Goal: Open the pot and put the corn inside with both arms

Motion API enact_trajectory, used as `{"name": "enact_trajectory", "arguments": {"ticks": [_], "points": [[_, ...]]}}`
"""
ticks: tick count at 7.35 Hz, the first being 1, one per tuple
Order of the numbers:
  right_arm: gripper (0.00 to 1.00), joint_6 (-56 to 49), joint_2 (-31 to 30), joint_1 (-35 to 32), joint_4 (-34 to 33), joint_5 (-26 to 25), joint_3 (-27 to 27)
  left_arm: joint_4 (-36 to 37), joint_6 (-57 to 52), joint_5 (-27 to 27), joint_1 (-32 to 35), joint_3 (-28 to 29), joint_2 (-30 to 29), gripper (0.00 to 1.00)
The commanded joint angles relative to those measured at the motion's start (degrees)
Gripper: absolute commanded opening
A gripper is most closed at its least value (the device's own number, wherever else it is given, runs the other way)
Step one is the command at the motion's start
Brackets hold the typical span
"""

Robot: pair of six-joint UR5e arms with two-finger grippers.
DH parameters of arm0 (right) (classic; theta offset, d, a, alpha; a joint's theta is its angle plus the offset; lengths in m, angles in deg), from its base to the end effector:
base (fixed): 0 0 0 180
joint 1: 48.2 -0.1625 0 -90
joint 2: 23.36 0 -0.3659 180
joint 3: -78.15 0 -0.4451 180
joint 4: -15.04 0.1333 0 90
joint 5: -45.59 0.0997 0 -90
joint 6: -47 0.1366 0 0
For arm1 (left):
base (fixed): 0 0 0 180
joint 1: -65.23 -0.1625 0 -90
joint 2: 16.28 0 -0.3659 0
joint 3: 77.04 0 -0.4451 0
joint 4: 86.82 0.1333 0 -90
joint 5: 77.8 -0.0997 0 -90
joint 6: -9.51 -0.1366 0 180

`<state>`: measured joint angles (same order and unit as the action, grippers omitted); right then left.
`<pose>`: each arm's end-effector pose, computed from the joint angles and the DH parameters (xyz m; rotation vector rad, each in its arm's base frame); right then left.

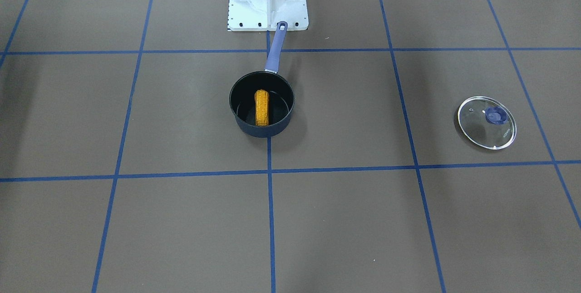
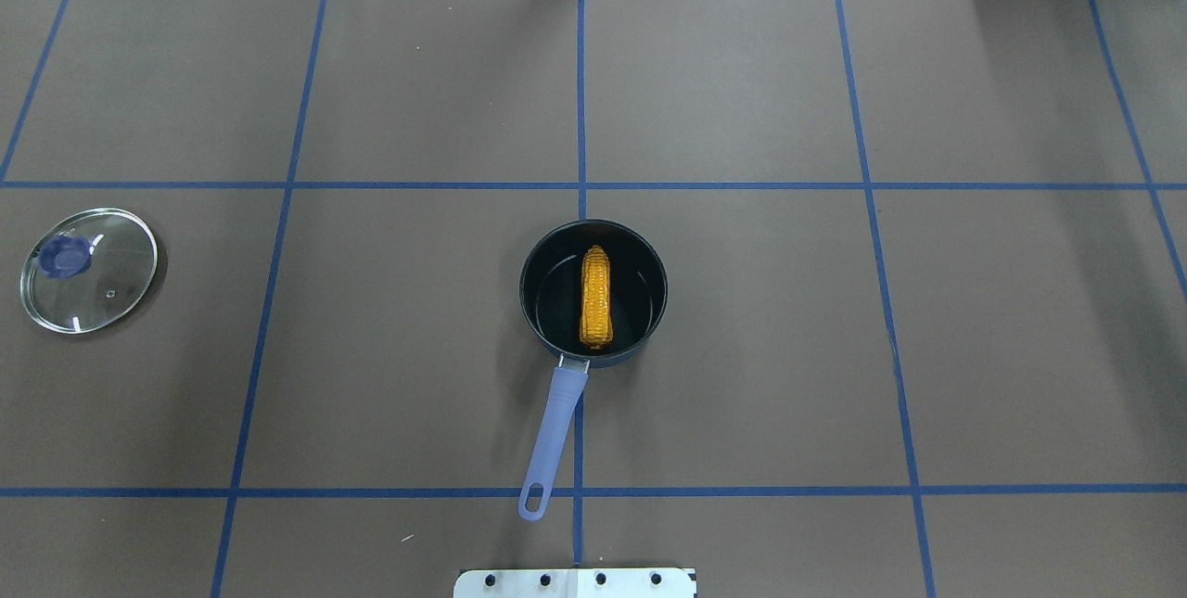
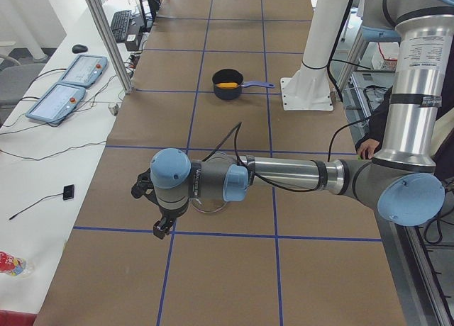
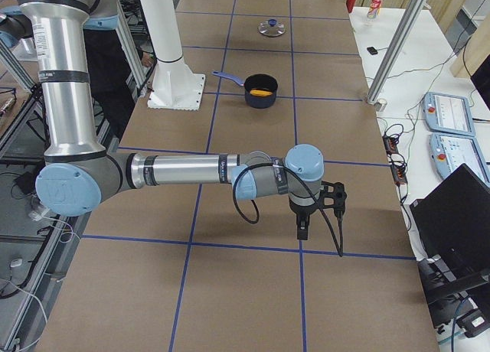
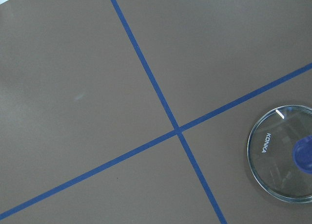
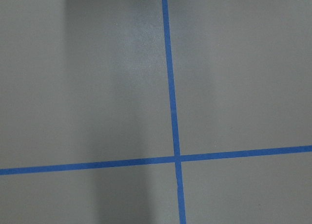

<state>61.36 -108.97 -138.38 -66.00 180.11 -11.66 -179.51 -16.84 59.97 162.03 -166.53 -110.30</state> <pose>0.0394 -0.5910 0.5669 0.1209 -0.7950 0.1507 -0.1005 -0.5711 0.5808 0.3372 0.7738 0.3660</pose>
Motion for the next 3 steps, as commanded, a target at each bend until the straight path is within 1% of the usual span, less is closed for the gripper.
{"name": "enact_trajectory", "arguments": {"ticks": [1,3], "points": [[1.00,0.1,-0.3,0.0,0.0,0.0,0.3,-0.1,0.2,0.1,0.0,-0.2,0.2,0.98],[1.00,0.0,-0.1,0.0,0.0,0.0,1.1,-0.1,0.2,0.2,0.0,-0.2,0.3,0.98]]}}
